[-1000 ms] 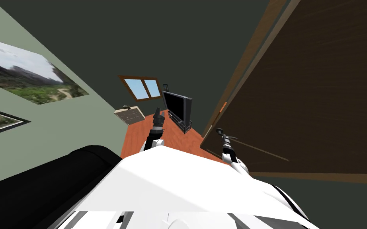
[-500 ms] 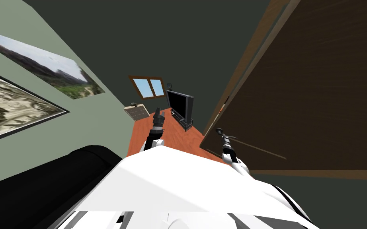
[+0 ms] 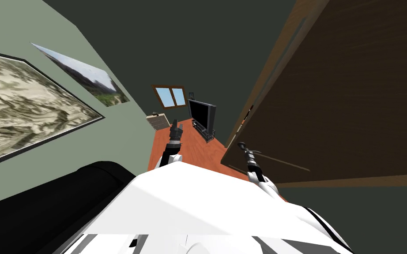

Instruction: Pull the door open

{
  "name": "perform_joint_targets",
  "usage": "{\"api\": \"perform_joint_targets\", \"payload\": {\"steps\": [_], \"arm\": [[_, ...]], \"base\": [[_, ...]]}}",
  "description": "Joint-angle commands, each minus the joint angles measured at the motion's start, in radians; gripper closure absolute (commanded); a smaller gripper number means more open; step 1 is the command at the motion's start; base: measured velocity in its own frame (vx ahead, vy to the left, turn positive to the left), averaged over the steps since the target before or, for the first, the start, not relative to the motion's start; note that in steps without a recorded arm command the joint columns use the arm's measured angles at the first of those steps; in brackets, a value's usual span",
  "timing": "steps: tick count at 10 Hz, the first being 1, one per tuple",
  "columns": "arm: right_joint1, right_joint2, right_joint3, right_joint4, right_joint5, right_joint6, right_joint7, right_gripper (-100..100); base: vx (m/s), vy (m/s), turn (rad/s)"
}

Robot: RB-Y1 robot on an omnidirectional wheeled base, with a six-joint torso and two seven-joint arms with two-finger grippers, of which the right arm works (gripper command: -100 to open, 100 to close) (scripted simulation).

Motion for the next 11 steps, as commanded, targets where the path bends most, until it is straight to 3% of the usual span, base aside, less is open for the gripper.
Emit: {"api": "perform_joint_targets", "payload": {"steps": [1,5,10,11], "arm": [[0.0,0.0,0.0,0.0,0.0,0.0,0.0,100],[0.024,-0.024,0.055,-0.014,0.029,-0.039,-0.056,100],[0.04,-0.046,0.096,-0.026,0.051,-0.071,-0.099,100],[0.045,-0.045,0.088,-0.041,0.046,-0.055,-0.092,100]], "base": [[-0.098,-0.016,0.021],[-0.197,-0.05,0.074],[-0.155,-0.063,0.052],[-0.084,-0.019,0.014]]}}
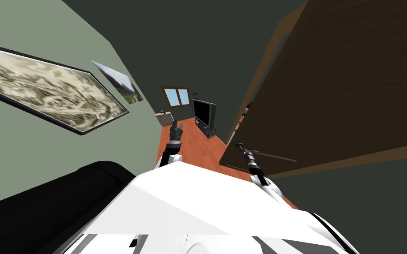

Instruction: Pull the door open

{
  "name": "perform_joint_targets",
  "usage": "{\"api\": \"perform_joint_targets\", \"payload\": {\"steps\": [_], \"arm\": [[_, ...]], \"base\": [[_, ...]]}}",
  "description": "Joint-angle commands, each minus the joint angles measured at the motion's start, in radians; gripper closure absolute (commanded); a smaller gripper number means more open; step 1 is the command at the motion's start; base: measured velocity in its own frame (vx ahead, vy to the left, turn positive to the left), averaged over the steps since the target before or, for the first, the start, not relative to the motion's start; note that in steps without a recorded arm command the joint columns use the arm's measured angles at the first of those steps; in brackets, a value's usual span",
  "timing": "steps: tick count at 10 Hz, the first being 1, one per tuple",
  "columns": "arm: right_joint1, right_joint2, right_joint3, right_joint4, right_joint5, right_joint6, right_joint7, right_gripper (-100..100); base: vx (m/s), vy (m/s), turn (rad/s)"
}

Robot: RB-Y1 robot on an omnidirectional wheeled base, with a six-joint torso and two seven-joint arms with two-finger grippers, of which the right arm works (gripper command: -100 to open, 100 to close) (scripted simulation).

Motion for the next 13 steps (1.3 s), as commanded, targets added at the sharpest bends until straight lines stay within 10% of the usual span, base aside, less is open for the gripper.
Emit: {"api": "perform_joint_targets", "payload": {"steps": [1,13], "arm": [[0.017,-0.016,0.017,-0.004,0.007,-0.028,-0.02,100],[0.105,-0.094,0.091,-0.002,0.025,-0.18,-0.106,100]], "base": [[-0.12,-0.052,0.117],[-0.153,-0.072,0.101]]}}
